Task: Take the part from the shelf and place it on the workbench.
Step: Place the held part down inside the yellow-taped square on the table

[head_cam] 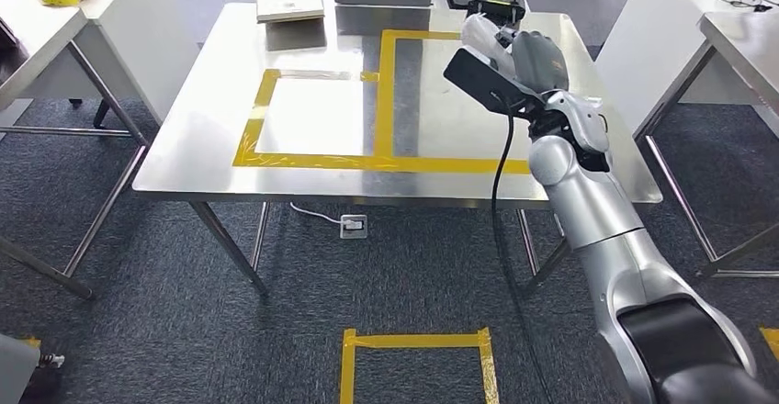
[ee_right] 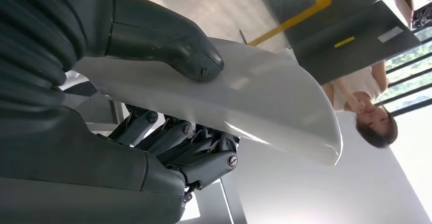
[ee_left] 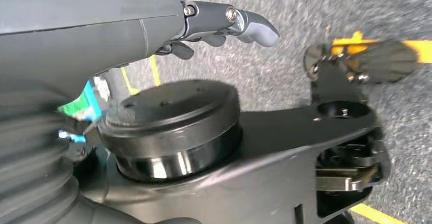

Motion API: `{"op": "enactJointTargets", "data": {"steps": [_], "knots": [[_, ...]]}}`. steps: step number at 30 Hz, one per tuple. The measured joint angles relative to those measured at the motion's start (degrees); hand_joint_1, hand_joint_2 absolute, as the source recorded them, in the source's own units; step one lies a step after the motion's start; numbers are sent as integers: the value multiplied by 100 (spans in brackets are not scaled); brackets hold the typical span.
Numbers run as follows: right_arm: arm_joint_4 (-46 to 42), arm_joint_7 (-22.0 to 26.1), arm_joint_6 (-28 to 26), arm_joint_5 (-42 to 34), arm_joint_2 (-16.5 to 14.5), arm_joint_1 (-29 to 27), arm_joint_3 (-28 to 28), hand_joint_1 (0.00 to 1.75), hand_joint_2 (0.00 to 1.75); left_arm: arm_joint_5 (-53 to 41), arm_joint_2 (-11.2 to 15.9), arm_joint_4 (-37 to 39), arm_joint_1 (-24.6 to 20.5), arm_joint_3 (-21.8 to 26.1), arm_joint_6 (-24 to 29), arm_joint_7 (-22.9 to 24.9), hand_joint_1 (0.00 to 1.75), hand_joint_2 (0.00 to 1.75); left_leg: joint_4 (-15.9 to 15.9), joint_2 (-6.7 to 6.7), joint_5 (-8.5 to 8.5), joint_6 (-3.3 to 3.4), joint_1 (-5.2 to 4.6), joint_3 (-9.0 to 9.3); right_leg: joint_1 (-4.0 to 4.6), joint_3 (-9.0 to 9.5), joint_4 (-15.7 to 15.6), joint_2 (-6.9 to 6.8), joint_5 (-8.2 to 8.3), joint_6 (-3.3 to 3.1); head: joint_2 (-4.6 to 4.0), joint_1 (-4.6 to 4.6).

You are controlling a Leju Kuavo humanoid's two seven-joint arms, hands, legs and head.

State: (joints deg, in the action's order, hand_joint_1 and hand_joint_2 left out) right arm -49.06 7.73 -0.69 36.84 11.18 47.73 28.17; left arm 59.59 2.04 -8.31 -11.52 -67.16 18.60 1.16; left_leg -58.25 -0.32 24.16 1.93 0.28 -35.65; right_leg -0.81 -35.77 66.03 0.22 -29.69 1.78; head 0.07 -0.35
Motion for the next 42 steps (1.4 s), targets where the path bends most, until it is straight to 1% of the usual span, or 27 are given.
{"op": "enactJointTargets", "data": {"steps": [2,3,4,5,7,8,9,10,13,14,16,18,19,20,22,24,27,29,32,33,34,35,37,38,39,40,42], "knots": [[235,-12,-30,60,-115,56,43,175,175,11,-7,-1,-8,-1,0,1,0,175,-5,-7,59,25,-6,48,0,-474,673,0,-260,16,0,1],[357,-14,-51,88,-187,66,53,175,175,29,-10,-1,-6,-2,0,2,0,175,-11,-9,95,25,-9,82,0,-638,835,0,-317,15,0,1],[474,-14,-70,109,-260,82,58,175,175,51,-13,0,-4,-2,0,2,0,175,-19,-11,136,21,-13,124,1,-707,801,-1,-260,8,0,1],[581,-14,-84,120,-334,109,64,175,175,70,-15,0,-3,-3,0,1,0,175,-30,-12,180,13,-16,172,4,-669,560,-1,-73,-10,0,0],[764,-13,-92,133,-454,209,75,175,175,93,-18,-1,-2,-3,0,-8,0,175,-56,-12,277,-17,-26,268,29,-414,-234,-7,449,-75,0,-2],[852,-14,-90,141,-508,275,81,175,175,104,-20,-2,-2,-3,0,-18,0,175,-61,-14,319,-44,-31,296,49,-307,-544,-12,571,-103,0,-2],[929,-18,-84,150,-556,337,86,175,175,122,-21,-2,-1,-3,0,-31,0,175,-53,-13,353,-78,-35,312,70,-236,-729,-15,629,-131,0,-3],[1005,-19,-76,156,-604,396,91,175,175,145,-23,-2,7,-3,0,-44,0,175,-66,-13,360,-122,-39,324,83,-209,-789,-15,604,-163,0,-4],[1207,-16,-53,158,-739,542,97,175,175,201,-13,2,37,-2,0,-82,0,175,-198,-3,402,-249,-39,345,51,-62,-840,-1,625,-272,0,-10],[1265,-16,-48,158,-778,589,97,175,175,210,-9,3,40,-2,0,-91,0,175,-369,-1,465,-284,-33,270,39,-5,-848,0,610,-305,0,-15],[1362,-14,-44,158,-851,659,98,175,175,222,-7,3,45,-1,0,-102,0,175,-995,1,691,-348,-9,-94,30,70,-854,1,553,-351,0,-27],[1462,-15,-36,159,-912,680,102,175,175,238,-7,3,66,-2,0,-101,0,175,-1552,2,902,-391,13,-510,32,129,-846,7,480,-352,-1,-30],[1510,-16,-31,159,-932,681,104,175,175,248,-6,4,81,-2,0,-99,0,175,-1592,3,872,-394,20,-610,30,171,-841,10,437,-342,-1,-31],[1555,-16,-24,160,-953,686,106,175,175,257,-2,5,99,-2,0,-98,0,175,-1426,4,713,-393,28,-607,27,222,-833,13,390,-329,-1,-31],[1636,-14,-10,169,-1000,724,110,175,175,270,8,7,133,-1,0,-100,0,175,-682,7,169,-377,41,-399,21,329,-817,15,289,-287,0,-32],[1723,-13,4,183,-1050,792,127,175,175,277,13,7,155,-1,0,-105,0,175,-123,11,-91,-320,29,-233,30,371,-805,24,209,-227,0,-37],[1812,-4,13,200,-1089,836,147,175,175,286,13,7,184,-1,0,-132,0,175,-23,2,-74,-181,21,-156,45,379,-766,28,161,-126,0,-40],[1855,12,13,207,-1104,857,152,175,175,290,20,10,196,-1,1,-167,0,175,-14,-6,-41,-102,33,-86,32,252,-494,14,101,-75,0,-39],[1938,37,20,209,-1116,889,162,175,175,299,26,14,188,-1,0,-185,0,175,-9,-11,47,-28,34,4,25,-385,522,1,-229,-18,0,-36],[1974,41,22,209,-1116,886,163,175,175,304,25,14,192,-1,0,-182,0,175,-13,-15,84,-24,33,37,25,-589,780,1,-314,-14,0,-36],[2007,42,26,209,-1116,883,164,175,175,312,24,14,200,-1,0,-180,0,175,-19,-20,126,-26,32,80,25,-714,868,1,-299,-15,0,-36],[2037,42,30,209,-1116,886,165,175,175,320,25,14,208,-1,0,-179,0,175,-29,-25,172,-33,31,131,26,-736,745,1,-160,-27,0,-35],[2082,39,42,208,-1116,921,166,175,175,337,24,14,215,-1,1,-184,0,175,-46,-30,277,-58,29,247,36,-510,-11,-4,380,-76,0,-35],[2109,37,50,202,-1116,953,167,175,175,347,22,14,214,-1,1,-189,0,175,-54,-31,325,-83,23,296,52,-376,-393,-8,559,-104,0,-39],[2137,25,61,192,-1117,986,167,175,175,357,20,14,210,-1,1,-197,0,175,-51,-32,364,-114,19,324,71,-267,-657,-11,654,-129,0,-41],[2166,-1,69,178,-1117,1013,168,175,175,368,19,14,209,-1,1,-204,0,175,-36,-32,391,-150,14,349,90,-212,-787,-12,677,-155,0,-42],[2217,-78,75,142,-1111,1048,168,175,175,383,22,14,215,-1,0,-216,0,175,-40,-32,400,-226,5,394,83,-137,-830,-4,642,-207,0,-43]]}}
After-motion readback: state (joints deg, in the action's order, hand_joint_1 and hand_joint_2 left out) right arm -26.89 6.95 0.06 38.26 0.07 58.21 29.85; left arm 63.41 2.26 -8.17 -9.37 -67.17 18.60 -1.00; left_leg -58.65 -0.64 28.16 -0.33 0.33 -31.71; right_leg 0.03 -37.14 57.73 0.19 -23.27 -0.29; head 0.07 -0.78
